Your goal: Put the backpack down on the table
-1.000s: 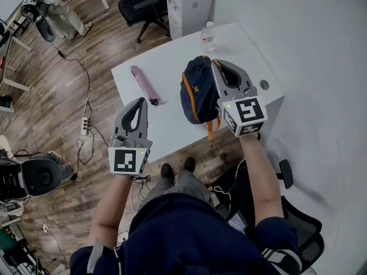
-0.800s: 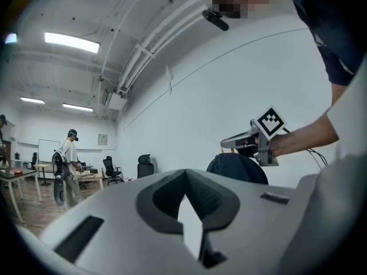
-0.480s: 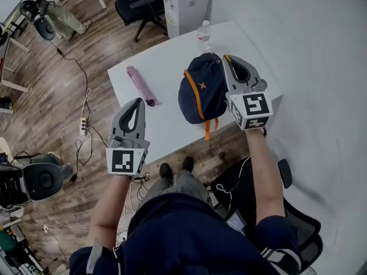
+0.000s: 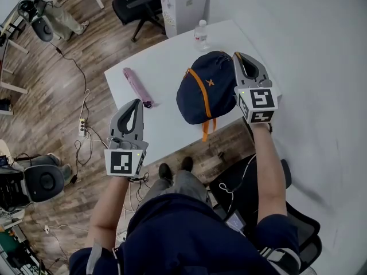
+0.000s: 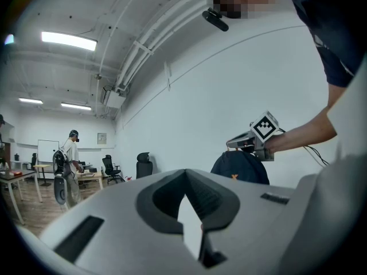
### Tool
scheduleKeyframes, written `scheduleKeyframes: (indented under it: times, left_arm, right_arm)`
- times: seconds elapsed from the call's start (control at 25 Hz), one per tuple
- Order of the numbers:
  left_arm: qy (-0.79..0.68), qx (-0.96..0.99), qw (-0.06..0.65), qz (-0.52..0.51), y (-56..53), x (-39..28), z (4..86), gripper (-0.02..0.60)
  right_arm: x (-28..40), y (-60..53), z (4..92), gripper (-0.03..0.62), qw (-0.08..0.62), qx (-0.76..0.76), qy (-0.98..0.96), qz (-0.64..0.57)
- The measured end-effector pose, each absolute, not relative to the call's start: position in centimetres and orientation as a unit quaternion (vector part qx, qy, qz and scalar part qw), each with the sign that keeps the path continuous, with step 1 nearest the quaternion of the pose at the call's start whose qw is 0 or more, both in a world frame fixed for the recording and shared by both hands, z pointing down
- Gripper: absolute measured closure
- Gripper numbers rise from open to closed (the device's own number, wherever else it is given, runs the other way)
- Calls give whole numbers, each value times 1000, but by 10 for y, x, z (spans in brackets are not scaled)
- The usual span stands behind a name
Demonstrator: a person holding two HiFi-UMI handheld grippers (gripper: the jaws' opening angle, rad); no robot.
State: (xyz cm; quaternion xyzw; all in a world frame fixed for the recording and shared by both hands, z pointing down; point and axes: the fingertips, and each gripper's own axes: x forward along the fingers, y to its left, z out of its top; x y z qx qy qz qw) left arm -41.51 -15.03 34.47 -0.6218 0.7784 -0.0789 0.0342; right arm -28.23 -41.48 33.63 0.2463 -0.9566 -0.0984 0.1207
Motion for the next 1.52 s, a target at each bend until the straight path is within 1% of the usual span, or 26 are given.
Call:
scheduleKeyframes:
  times: [0.52,1.04,1.52]
  left_arm:
    - [780,-618,21,-93,-167,-416,352,578]
    - [777,-625,15,-78,-190,-409,358,578]
    - [762,-640,20,-96,-219,-399,378,578]
  right_arm:
    - [-257,-465,359,600,151,288,-938,-116]
    - [-227,-517,395,600,181,331,-920,-108]
    - [-207,-538,434,600,179,357,-911,-101]
